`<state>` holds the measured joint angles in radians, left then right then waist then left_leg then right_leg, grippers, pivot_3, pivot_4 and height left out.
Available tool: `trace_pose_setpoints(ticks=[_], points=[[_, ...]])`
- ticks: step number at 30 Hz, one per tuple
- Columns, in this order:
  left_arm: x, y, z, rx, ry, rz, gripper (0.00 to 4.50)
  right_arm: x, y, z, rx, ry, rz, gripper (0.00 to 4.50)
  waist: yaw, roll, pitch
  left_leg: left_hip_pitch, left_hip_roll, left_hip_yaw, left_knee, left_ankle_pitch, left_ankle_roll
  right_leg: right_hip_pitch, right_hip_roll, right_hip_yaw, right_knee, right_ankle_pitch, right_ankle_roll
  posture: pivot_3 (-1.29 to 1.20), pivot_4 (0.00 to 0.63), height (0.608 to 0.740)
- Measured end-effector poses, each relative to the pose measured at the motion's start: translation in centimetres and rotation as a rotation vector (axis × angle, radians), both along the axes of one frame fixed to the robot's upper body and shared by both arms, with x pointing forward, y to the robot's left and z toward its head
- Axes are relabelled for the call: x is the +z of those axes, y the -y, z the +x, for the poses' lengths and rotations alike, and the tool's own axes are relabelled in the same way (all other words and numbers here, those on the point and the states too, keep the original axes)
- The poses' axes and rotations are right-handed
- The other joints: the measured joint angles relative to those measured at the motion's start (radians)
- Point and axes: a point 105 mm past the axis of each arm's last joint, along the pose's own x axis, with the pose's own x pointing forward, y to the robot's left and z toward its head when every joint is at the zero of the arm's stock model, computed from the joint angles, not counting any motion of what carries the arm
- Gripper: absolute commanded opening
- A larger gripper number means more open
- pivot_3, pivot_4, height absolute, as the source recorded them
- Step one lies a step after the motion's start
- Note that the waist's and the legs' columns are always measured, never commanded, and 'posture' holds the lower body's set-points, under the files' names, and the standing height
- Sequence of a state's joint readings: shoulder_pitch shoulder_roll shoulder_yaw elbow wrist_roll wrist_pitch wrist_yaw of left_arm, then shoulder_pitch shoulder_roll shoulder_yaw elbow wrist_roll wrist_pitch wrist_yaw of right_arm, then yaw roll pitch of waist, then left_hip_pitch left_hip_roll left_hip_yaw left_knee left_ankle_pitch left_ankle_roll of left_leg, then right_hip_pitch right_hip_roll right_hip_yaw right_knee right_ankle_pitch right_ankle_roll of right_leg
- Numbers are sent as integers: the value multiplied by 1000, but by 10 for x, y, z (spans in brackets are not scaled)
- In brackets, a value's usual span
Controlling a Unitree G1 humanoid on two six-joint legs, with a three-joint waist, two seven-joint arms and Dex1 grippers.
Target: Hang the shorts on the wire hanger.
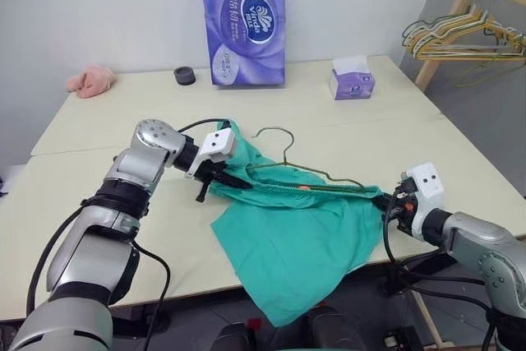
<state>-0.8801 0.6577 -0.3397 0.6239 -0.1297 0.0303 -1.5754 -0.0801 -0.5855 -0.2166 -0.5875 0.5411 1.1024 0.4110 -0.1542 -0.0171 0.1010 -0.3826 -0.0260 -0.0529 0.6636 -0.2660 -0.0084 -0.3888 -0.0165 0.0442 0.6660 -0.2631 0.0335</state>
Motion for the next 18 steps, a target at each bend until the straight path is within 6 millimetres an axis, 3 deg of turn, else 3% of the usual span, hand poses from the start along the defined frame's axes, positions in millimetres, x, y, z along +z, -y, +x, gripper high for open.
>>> trace_pose_setpoints(ticks=[10, 16, 18], points=[[-6, -3, 3, -3, 34, 26, 0, 9, -4, -8, 62, 20, -58, 21, -1, 0, 0, 0, 0, 0, 0, 0, 0, 0, 0, 0, 0, -2, 3, -229, 70, 740], [-11, 9, 4, -1, 54, 17, 0, 44, -13, 4, 150, 128, -177, 21, -1, 0, 0, -1, 0, -1, 0, 0, 0, 0, 0, -1, -1, -2, 3, -228, 72, 740], [-12, 13, 4, 2, 65, 16, 0, 46, -17, 4, 183, 128, -200, 21, -2, 0, 0, -1, 0, -1, 0, 0, 0, 0, 0, 0, -1, -2, 3, -227, 72, 740]])
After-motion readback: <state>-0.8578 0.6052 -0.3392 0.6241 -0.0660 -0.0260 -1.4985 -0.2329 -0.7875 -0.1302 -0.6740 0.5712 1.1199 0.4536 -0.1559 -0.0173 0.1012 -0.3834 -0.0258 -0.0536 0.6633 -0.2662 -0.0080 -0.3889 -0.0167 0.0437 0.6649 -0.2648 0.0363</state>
